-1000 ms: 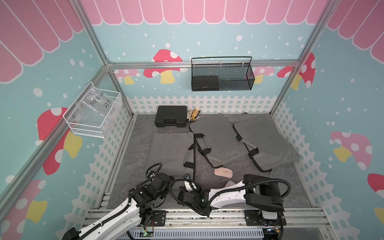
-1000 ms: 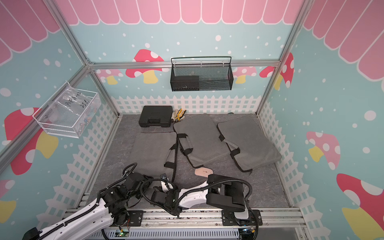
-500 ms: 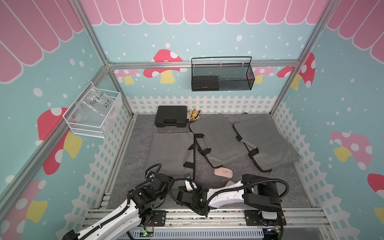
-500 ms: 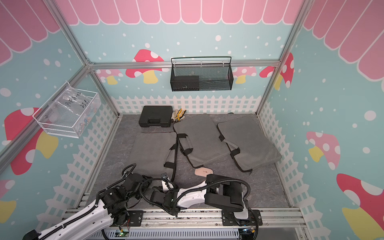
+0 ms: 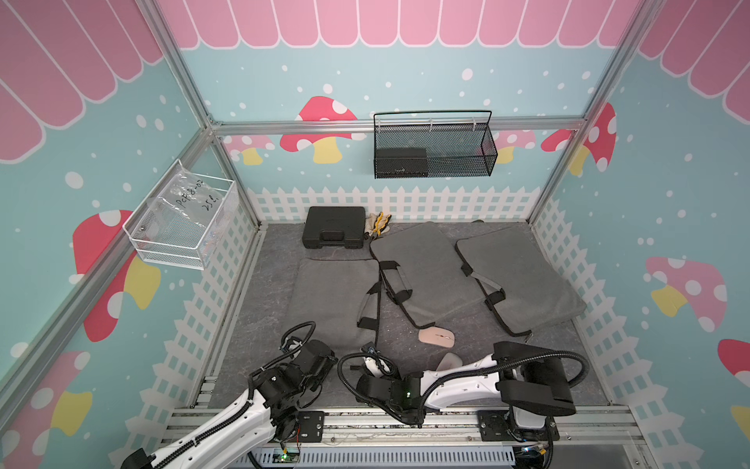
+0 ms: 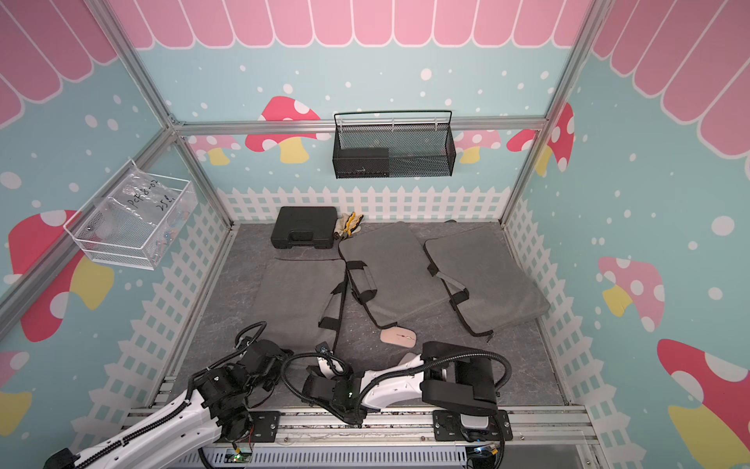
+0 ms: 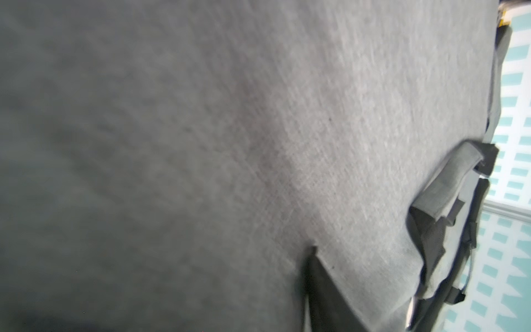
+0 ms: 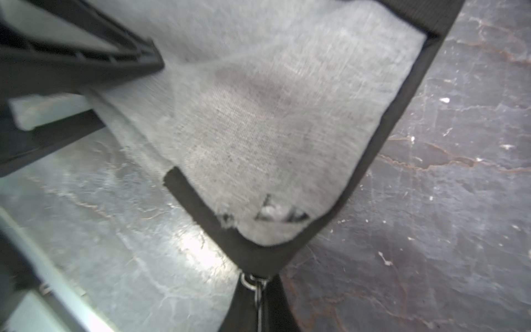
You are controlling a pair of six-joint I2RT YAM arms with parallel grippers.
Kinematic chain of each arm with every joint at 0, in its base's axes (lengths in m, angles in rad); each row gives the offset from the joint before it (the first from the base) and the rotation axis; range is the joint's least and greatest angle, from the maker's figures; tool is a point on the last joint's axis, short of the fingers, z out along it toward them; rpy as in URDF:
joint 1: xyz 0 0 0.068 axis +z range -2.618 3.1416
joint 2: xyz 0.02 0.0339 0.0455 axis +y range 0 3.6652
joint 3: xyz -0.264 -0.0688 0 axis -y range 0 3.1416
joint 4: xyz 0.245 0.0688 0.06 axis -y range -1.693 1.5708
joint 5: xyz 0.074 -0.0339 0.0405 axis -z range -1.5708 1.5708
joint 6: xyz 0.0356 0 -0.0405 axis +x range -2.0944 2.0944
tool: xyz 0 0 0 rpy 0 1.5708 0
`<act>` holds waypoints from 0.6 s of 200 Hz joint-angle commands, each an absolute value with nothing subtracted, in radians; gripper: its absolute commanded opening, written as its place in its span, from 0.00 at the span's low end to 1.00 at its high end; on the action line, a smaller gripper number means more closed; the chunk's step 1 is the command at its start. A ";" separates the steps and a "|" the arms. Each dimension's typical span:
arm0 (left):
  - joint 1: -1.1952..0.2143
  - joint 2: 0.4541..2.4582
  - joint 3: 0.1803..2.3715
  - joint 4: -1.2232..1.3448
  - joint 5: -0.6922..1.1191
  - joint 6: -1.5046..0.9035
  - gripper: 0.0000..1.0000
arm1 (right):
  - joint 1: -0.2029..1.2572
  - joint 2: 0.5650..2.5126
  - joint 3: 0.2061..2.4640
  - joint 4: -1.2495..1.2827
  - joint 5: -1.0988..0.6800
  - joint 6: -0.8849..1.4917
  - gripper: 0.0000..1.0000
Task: Put the mouse into the laptop bag
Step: Zip the zipper on the zippered laptop bag.
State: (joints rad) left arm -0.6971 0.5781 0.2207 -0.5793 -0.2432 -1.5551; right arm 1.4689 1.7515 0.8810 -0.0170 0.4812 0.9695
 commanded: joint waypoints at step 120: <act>-0.488 0.472 0.326 -0.874 -0.335 -1.385 0.00 | 1.324 1.712 0.731 0.169 0.285 0.828 0.00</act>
